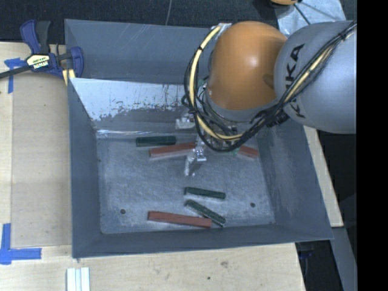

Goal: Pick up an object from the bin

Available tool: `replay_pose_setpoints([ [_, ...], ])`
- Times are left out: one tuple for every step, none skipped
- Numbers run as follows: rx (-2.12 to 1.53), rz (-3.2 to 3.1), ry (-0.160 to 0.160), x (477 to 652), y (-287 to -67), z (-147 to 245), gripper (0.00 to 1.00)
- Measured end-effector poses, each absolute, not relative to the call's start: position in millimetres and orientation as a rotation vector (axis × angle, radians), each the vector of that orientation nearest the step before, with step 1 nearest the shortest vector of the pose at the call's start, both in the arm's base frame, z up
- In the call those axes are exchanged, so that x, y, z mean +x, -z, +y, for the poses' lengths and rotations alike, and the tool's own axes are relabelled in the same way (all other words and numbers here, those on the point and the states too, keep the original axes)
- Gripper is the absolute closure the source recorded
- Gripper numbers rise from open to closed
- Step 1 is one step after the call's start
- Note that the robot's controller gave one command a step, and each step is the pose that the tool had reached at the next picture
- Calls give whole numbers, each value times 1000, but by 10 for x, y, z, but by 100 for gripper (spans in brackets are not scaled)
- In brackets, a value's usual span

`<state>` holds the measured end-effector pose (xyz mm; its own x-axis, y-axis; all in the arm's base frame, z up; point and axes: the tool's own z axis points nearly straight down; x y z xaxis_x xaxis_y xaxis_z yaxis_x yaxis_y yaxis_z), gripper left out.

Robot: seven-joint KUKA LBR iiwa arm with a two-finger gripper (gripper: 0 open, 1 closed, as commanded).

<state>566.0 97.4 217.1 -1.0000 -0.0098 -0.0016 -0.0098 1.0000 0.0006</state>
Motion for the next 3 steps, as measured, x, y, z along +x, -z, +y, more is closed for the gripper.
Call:
replay_pose_setpoints([
  [-141,3127,-2,5834,-1710,982,0],
  [-204,3128,-1,5993,-1010,932,0],
  [27,3116,-7,6190,-791,668,100],
])
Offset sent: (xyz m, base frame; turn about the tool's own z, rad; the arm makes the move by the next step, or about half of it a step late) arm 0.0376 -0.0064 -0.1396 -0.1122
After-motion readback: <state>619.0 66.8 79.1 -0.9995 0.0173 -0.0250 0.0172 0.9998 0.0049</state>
